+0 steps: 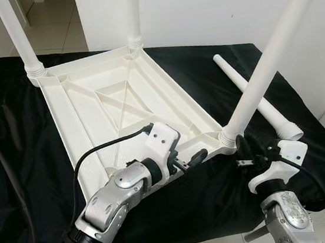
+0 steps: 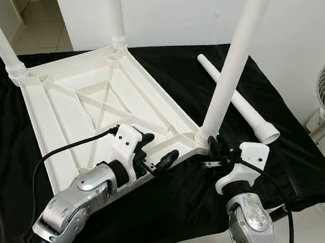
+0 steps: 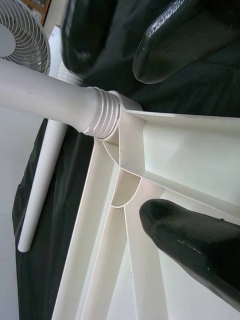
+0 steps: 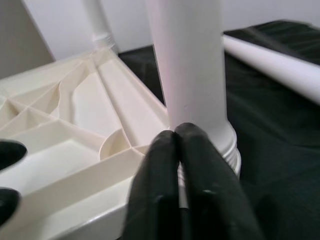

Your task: Building children table

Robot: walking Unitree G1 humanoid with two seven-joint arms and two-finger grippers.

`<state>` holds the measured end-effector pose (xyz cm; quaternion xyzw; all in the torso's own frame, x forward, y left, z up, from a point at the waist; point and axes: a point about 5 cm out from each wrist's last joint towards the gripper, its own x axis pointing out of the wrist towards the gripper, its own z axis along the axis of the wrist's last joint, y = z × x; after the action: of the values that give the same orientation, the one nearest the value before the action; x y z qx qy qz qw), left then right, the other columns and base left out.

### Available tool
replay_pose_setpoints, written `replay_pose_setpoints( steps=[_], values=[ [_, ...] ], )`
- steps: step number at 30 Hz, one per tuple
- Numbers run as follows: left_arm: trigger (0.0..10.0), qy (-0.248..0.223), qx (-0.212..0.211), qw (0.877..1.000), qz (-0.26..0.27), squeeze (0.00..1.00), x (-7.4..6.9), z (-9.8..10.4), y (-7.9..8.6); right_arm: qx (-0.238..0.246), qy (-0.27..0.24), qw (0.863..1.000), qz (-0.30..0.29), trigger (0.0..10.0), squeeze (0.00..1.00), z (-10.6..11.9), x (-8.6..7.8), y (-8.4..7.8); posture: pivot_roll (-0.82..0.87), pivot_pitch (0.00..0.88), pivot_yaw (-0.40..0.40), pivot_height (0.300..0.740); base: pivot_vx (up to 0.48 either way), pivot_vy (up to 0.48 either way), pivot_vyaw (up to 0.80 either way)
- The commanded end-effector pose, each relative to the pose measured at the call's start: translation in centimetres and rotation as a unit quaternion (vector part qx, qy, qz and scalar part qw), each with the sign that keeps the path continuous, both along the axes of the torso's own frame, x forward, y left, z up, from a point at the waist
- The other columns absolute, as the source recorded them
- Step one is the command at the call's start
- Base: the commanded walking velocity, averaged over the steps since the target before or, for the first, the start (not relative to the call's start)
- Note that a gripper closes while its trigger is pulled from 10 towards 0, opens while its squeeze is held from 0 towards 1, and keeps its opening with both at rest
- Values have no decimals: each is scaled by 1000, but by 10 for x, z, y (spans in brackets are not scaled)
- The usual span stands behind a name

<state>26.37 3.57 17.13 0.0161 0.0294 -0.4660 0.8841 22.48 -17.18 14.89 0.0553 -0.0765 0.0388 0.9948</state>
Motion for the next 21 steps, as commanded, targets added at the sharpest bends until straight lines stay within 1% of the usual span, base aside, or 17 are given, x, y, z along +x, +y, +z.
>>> replay_pose_setpoints(
  steps=[1,2,3,4,6,8,9,10,12,13,14,15,16,17,19,21],
  values=[
    [10000,6,-1,997,-83,0,-10,1,-3,5,18,1000,14,0,0,-7,1,-2,33,136,-54,740,0,0,0],
    [10000,6,-1,997,-83,0,-10,1,-3,5,18,1000,14,0,0,-7,1,-2,33,136,-54,740,0,0,0],
    [10000,4,0,997,-81,0,-11,2,-1,4,31,999,32,10000,0,-10,5,-5,46,139,-57,740,0,0,0],
    [10000,4,0,997,-81,0,-11,2,-1,4,31,999,32,10000,0,-10,5,-5,46,139,-57,740,0,0,0],
    [10000,-2,-2,997,-76,0,-12,9,3,0,49,996,69,10000,0,-14,11,-13,61,142,-65,740,0,0,0],
    [10000,-2,-2,997,-76,0,-12,9,3,0,49,996,69,10000,0,-14,11,-13,61,142,-65,740,0,0,0],
    [10000,-7,-2,997,-73,0,-12,11,5,0,54,995,85,10000,0,-15,14,-17,64,141,-68,740,0,0,0],
    [10000,-9,-3,997,-70,0,-12,14,7,8,63,992,108,10000,0,-16,18,-20,64,141,-68,740,0,0,0],
    [10000,-10,0,998,-67,0,-14,14,12,8,80,981,176,10000,0,-17,24,-24,57,139,-65,740,0,0,0],
    [10000,-10,0,998,-67,0,-14,14,12,8,80,981,176,10000,0,-17,24,-24,57,139,-65,740,0,0,0],
    [10000,-10,2,998,-65,0,-14,14,13,11,84,977,195,10000,0,-16,26,-25,57,139,-65,740,0,0,0],
    [10000,-10,2,998,-65,0,-14,14,13,11,84,977,195,10000,0,-16,26,-25,57,139,-65,740,0,0,0],
    [10000,-12,7,998,-66,0,-15,15,14,10,86,973,214,10000,0,-15,28,-27,57,139,-65,740,0,0,0],
    [10000,-12,7,998,-66,0,-15,15,14,10,86,973,214,10000,0,-15,28,-27,57,139,-65,740,0,0,0],
    [10000,-17,21,997,-72,0,-17,15,17,1,89,968,237,10000,0,-13,34,-32,60,139,-61,740,0,0,0],
    [10000,-23,45,996,-73,0,-17,11,19,-16,94,964,250,10000,0,-12,39,-38,61,138,-60,740,0,0,0]
  ],
)
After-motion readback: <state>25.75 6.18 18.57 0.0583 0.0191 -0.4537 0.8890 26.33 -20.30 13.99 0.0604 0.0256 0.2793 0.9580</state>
